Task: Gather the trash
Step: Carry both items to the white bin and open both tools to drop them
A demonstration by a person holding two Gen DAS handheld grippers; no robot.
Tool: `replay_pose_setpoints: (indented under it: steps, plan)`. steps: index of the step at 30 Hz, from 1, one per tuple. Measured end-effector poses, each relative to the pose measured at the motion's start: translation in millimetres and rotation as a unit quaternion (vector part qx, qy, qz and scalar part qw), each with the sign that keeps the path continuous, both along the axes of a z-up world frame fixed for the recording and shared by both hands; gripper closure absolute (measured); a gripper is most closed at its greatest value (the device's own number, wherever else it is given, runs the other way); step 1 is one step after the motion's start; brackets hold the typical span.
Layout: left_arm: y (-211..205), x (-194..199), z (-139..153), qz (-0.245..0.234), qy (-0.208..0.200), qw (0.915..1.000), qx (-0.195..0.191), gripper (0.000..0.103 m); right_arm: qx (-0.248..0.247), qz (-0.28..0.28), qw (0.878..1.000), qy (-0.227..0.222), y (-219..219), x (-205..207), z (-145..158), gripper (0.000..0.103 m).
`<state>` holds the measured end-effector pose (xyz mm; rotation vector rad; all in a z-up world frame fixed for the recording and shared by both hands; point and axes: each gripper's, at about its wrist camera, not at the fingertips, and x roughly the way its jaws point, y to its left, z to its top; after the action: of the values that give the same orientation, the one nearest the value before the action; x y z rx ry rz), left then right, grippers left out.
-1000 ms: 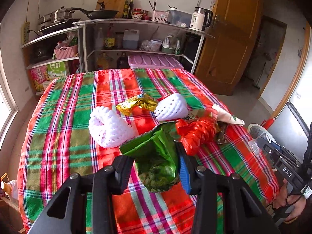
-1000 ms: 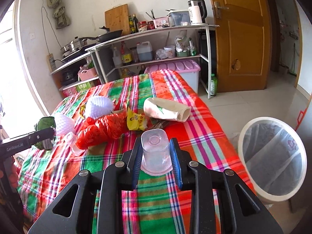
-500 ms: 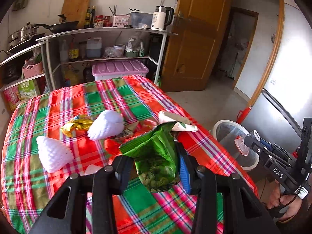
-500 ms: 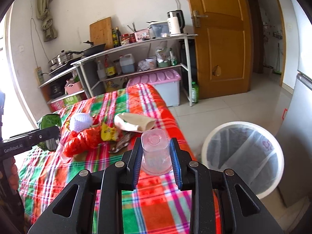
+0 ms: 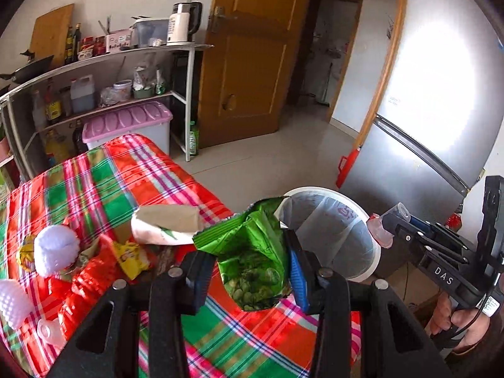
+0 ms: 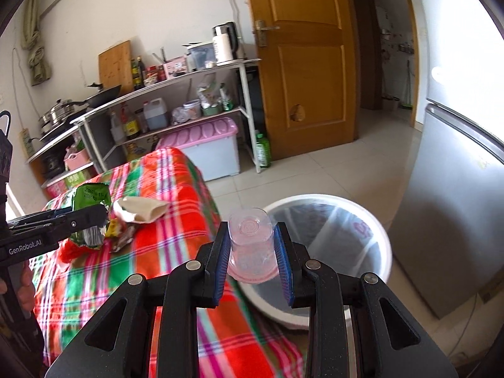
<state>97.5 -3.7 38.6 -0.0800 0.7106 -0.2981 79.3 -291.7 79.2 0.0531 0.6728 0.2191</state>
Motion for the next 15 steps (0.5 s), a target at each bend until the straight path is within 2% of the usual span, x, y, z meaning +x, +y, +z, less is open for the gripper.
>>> replay_pose_setpoints:
  steps: [7,15]
  plan:
    - [-59.2,24.1,-11.7,-0.057,0.024,0.998,0.01,0.058,-0.01,-0.037,0.999,0.012,-35.3,11.4,-6.9,0.074]
    - [-108.5,51.2,-39.6,-0.094,0.067,0.993,0.023,0.058,-0.026,-0.06,0.997,0.051,-62.8,33.7,-37.3,0.074]
